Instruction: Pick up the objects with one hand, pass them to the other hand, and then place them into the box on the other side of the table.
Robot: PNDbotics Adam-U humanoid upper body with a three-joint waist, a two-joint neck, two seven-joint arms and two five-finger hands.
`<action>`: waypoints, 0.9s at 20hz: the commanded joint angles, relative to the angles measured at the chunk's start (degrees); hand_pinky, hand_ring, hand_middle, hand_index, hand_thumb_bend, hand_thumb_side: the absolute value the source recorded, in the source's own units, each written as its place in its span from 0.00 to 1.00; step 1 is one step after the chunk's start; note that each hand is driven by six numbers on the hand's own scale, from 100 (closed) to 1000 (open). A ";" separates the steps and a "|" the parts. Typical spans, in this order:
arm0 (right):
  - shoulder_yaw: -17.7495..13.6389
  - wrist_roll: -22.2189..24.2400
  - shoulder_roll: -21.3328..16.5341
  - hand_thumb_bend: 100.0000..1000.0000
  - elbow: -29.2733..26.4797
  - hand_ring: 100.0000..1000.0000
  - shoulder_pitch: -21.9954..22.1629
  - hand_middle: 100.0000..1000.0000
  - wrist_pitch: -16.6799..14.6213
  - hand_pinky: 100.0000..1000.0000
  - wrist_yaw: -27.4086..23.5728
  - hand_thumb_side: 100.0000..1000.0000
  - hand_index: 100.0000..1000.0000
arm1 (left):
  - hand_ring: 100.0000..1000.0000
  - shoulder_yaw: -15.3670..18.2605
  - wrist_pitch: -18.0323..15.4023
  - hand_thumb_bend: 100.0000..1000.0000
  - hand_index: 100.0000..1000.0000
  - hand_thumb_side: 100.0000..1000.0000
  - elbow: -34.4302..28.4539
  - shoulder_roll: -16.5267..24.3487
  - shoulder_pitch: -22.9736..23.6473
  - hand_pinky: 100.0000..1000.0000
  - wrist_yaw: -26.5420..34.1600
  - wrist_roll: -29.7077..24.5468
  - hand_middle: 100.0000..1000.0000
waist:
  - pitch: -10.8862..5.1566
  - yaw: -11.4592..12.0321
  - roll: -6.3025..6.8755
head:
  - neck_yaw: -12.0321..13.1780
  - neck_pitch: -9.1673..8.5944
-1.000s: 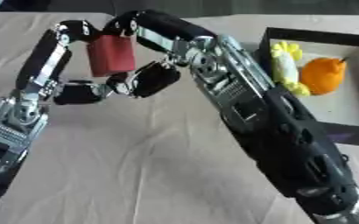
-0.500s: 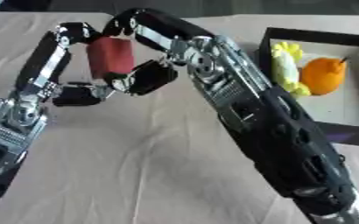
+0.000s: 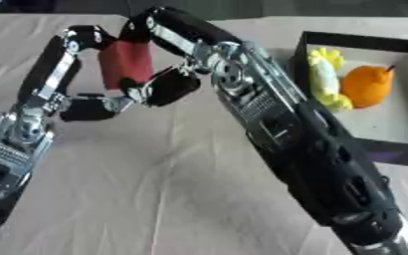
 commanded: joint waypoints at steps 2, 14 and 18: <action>-0.47 0.39 0.20 0.00 0.02 0.78 -1.11 0.63 -0.21 0.93 0.02 0.02 0.65 | 0.60 0.13 -0.36 0.03 0.45 0.00 -1.37 0.08 -0.98 0.69 0.53 0.40 0.45 | -1.91 0.09 0.13 | 0.00 -0.09; -0.50 1.39 0.44 0.00 0.20 0.78 -1.24 0.64 -0.99 0.93 0.42 0.00 0.66 | 0.60 0.13 -0.90 0.04 0.45 0.00 -1.56 0.13 -1.14 0.69 1.72 0.34 0.45 | -1.92 0.18 0.09 | 0.06 -0.29; -0.49 0.40 0.42 0.00 0.14 0.75 -1.28 0.56 -0.77 0.92 0.67 0.00 0.57 | 0.61 0.13 -1.06 0.22 0.55 0.04 -1.51 0.12 -1.01 0.70 2.68 1.05 0.47 | -1.94 0.18 0.13 | 0.08 -0.33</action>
